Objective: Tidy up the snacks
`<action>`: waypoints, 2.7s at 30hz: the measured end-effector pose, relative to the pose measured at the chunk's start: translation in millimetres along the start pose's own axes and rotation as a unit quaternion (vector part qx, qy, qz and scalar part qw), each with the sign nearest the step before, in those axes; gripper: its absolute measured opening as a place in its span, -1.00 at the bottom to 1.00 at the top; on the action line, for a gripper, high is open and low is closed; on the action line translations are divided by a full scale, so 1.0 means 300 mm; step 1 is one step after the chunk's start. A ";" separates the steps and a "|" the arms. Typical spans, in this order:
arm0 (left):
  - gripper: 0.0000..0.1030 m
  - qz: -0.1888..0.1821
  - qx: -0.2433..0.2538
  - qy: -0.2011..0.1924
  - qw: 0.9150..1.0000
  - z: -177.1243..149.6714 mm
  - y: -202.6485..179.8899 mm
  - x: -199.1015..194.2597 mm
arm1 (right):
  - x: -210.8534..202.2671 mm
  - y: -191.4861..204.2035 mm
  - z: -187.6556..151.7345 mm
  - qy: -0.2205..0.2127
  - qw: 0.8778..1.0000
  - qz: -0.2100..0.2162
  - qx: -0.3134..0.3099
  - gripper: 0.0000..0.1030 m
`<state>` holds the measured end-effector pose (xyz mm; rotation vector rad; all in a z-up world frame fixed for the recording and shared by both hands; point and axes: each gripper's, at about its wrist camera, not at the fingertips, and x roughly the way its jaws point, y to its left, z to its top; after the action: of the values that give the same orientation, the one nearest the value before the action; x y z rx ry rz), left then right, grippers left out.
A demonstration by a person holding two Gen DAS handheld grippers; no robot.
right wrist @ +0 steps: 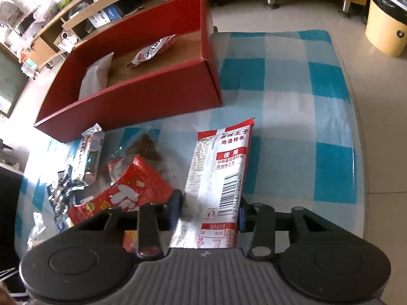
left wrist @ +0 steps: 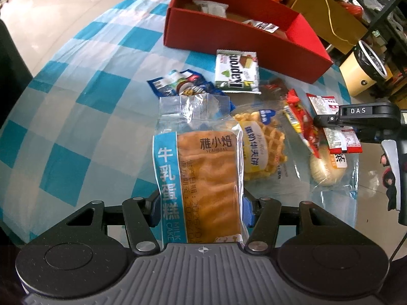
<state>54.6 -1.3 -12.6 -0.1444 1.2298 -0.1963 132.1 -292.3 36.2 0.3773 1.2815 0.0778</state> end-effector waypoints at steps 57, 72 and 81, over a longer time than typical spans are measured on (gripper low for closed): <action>0.27 -0.068 0.002 -0.097 0.993 0.230 -0.105 -0.118 | -0.227 0.095 0.096 -0.111 0.991 0.065 -0.022 -0.03; 0.27 -0.035 0.022 -0.148 0.988 0.514 -0.210 -0.051 | -0.155 0.199 0.277 -0.138 0.987 0.077 -0.017 -0.02; 0.27 -0.012 0.024 -0.151 0.988 0.647 -0.219 0.043 | -0.059 0.217 0.384 -0.136 0.988 0.070 -0.011 -0.02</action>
<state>237.4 -67.6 53.4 -0.1408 0.9217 -0.2166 245.7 -262.6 100.0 0.4432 0.9835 0.1529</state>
